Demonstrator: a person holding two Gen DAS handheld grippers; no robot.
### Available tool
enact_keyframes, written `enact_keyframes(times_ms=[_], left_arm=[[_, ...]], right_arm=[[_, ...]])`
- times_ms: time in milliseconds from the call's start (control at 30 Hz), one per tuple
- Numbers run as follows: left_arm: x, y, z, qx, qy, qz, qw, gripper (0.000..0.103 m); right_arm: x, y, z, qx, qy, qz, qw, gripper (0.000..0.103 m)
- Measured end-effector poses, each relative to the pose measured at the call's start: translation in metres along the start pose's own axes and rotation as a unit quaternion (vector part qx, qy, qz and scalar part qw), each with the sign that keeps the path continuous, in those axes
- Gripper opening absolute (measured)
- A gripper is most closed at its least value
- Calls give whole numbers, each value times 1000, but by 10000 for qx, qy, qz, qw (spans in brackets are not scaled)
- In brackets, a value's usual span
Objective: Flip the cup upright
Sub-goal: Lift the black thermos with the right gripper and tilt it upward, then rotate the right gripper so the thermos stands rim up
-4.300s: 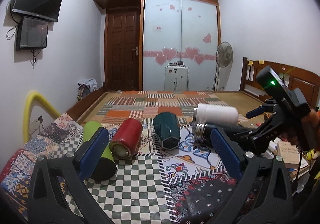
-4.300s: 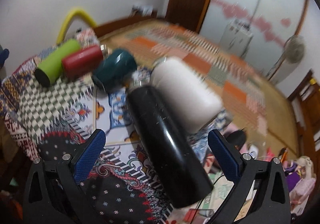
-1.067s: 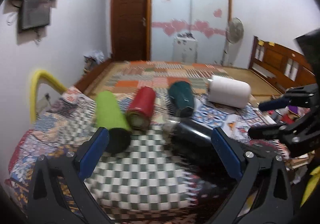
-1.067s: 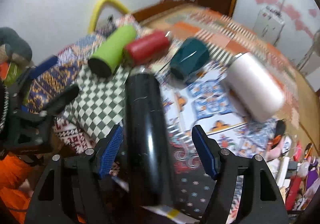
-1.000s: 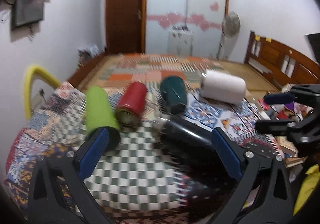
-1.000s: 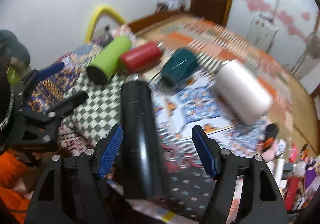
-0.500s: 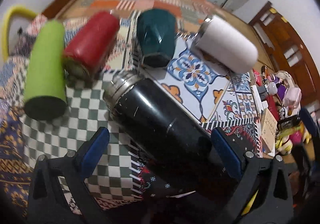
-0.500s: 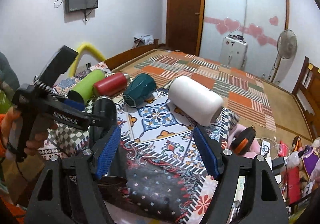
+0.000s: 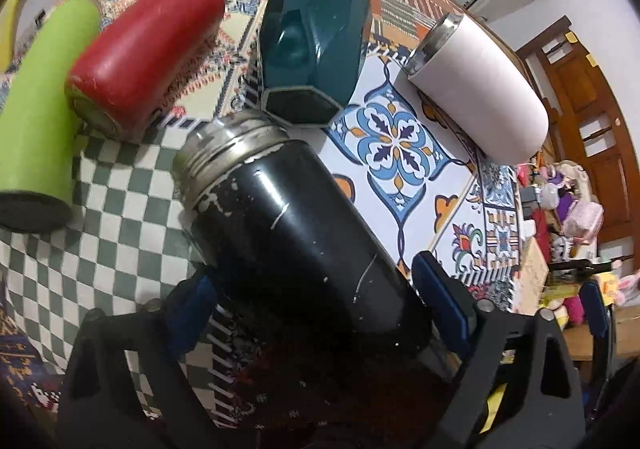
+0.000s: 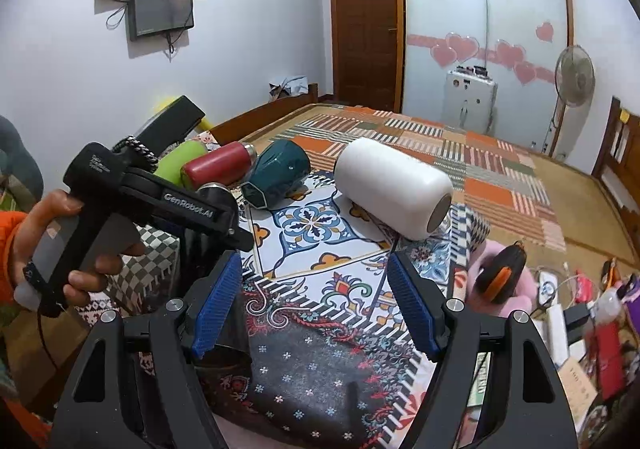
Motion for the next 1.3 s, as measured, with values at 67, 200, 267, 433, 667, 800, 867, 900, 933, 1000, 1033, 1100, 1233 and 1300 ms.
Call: enact_keyframes(times_ms=[67, 200, 267, 433, 667, 800, 867, 900, 933, 1000, 1033, 1100, 1233, 1300], left_arm=[[-1, 1, 1, -36, -60, -8, 10000, 85], [4, 5, 2, -2, -76, -81, 9999, 75], [4, 9, -1, -23, -154, -41, 9999, 73], [-9, 39, -10, -406, -670, -157, 9968, 67], [-33, 101, -34, -1369, -1547, -206, 9782, 65], [-40, 128, -48, -1846, -1881, -222, 9644, 65], [-43, 139, -52, -2040, -1996, -264, 9580, 65], [-44, 147, -53, -2192, -2070, -261, 9531, 65], [-46, 151, -53, -2286, -2124, -242, 9497, 65], [-48, 158, -52, -2480, -2203, -200, 9432, 64], [-48, 162, -50, -2563, -2223, -200, 9405, 64], [-47, 163, -44, -2677, -2207, -225, 9376, 64], [-45, 157, -28, -2749, -2171, -263, 9363, 64], [-46, 148, -21, -2733, -2213, -232, 9358, 64]], right_arm=[[-2, 1, -3, -2, -87, 36, 10000, 72], [-3, 4, -7, 1, -152, 64, 9999, 73], [-3, 6, -9, -18, -187, 56, 9998, 73], [-3, 13, -8, -117, -191, 32, 9997, 73], [-2, 25, 2, -452, -284, 41, 9986, 83], [4, 28, 9, -624, -255, 13, 9977, 89], [7, 29, 12, -765, -200, -88, 9968, 94], [8, 30, 13, -816, -176, -128, 9964, 97], [10, 30, 15, -865, -155, -159, 9960, 98], [12, 30, 19, -923, -146, -149, 9955, 98], [14, 29, 21, -948, -158, -126, 9953, 98], [15, 28, 24, -997, -176, -118, 9948, 99], [15, 25, 29, -1112, -183, -187, 9935, 102], [15, 22, 30, -1123, -205, -162, 9933, 102]])
Point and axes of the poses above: each gripper's, at about its wrist camera, not at the fingertips, and y roughly against the way its jaws point, x to its left, z to its top, the point moved 4 cm from there along -y, roughly the way its jaws point, and after that the axes turned 1 degree about -y, right-handed, at the moved point
